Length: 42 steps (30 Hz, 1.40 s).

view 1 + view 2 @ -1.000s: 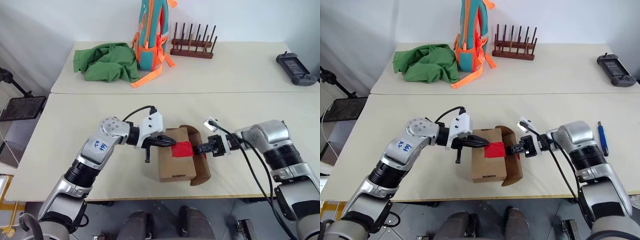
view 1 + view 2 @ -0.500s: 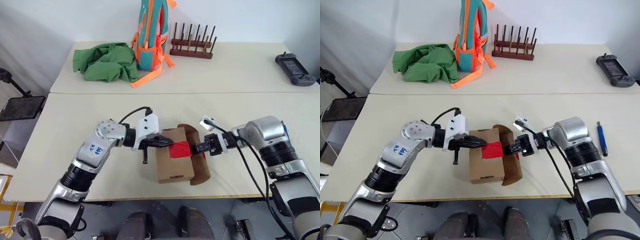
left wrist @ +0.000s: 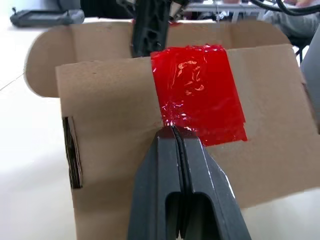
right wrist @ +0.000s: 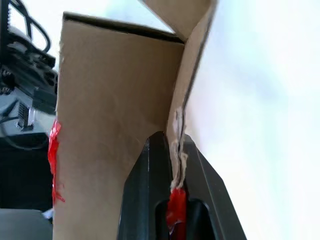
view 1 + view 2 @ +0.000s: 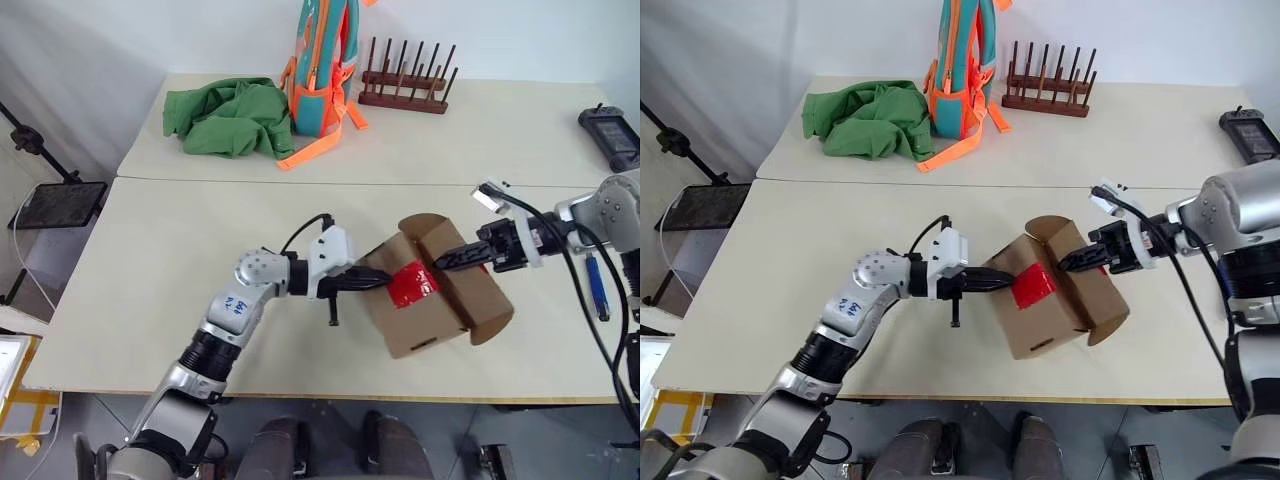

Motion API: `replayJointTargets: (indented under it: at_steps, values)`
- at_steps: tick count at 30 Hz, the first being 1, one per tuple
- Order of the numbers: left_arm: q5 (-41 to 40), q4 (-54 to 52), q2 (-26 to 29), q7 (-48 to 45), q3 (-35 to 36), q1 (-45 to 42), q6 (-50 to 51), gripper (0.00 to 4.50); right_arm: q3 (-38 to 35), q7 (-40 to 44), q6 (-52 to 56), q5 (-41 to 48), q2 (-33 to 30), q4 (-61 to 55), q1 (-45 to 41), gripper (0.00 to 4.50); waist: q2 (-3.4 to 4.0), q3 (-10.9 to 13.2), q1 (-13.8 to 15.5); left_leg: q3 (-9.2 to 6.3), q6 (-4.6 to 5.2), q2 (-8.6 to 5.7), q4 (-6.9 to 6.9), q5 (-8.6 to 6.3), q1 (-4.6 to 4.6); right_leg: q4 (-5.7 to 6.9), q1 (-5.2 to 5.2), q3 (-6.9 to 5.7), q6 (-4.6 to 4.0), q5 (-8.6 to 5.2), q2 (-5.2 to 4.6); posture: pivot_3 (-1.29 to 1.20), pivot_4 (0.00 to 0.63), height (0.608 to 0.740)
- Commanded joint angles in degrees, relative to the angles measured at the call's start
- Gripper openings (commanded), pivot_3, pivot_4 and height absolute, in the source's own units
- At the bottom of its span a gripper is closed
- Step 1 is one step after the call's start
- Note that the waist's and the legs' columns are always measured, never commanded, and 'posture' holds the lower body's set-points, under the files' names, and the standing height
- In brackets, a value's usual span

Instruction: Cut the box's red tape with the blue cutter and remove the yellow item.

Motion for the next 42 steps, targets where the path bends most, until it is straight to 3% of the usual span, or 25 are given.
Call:
replayJointTargets:
  at_steps: [1,9,19,24,27,34,36,42]
  values:
    - [3.1,2.8,-3.1,2.1,-3.4,0.3,-1.5,0.00,2.9,3.8,-0.1,1.6,-1.6,-1.6,-5.0,0.02,0.00,0.0,0.0,0.02,0.00,0.00,0.00,0.00,0.00,0.00,-0.01,0.00,0.01,0.00,-0.01,0.00,0.150,0.740]
    - [4.1,1.1,-0.5,3.0,-2.2,3.5,-1.9,0.00,7.8,6.3,0.2,2.0,-4.4,-4.6,-9.2,0.02,0.00,0.0,0.0,-0.01,-0.01,0.01,0.02,-0.01,-0.01,-0.02,-0.01,0.08,0.01,0.01,-0.07,0.00,0.150,0.740]
    - [3.7,-4.7,3.6,0.8,-2.0,4.6,2.0,0.00,2.8,0.9,0.3,6.9,-4.7,-12.6,-4.3,0.02,0.01,0.0,-0.1,-0.05,-0.03,0.02,-0.03,-0.04,-0.13,-0.02,-0.15,0.10,0.01,0.01,-0.08,0.00,0.150,0.740]
    - [-7.1,-18.8,11.8,-10.0,-1.7,4.4,18.0,0.00,-0.4,-3.8,0.3,7.9,-3.9,-13.6,-1.1,0.02,0.01,0.0,-0.2,-0.03,-0.03,0.11,-0.02,-0.04,-0.12,-0.03,-0.14,0.10,0.00,0.01,0.00,0.00,0.150,0.740]
    - [-8.8,-21.2,14.2,-10.2,-0.4,2.6,21.2,0.00,-2.1,-5.6,0.3,9.2,-3.0,-13.1,-0.6,0.02,0.02,0.0,-0.2,-0.03,-0.01,0.11,0.00,-0.03,-0.10,0.00,-0.11,0.11,0.00,0.00,0.06,0.00,0.150,0.740]
    - [-6.7,-13.9,4.8,-1.3,2.8,-2.2,13.8,0.00,-4.4,-9.2,0.3,11.4,-1.1,-14.0,1.1,0.02,0.01,0.0,-0.1,-0.02,0.13,0.08,0.07,0.05,-0.05,0.02,0.01,0.07,0.02,0.02,0.09,0.00,0.150,0.740]
    - [-6.4,-10.7,1.0,3.8,3.2,-4.4,17.7,0.00,-4.7,-10.0,0.3,11.7,-0.7,-14.4,1.4,0.02,0.00,0.0,-0.1,0.00,0.14,0.08,0.07,0.06,-0.03,0.06,0.01,-0.02,0.03,0.02,0.12,0.00,0.150,0.740]
    - [-3.8,-8.3,1.1,3.1,-0.4,-6.3,18.5,0.00,-5.6,-11.5,0.3,13.0,-0.4,-14.9,1.8,0.02,-0.01,0.0,-0.2,0.07,0.23,0.17,0.05,0.11,-0.02,0.10,-0.02,-0.08,0.03,0.02,0.27,0.00,0.150,0.740]
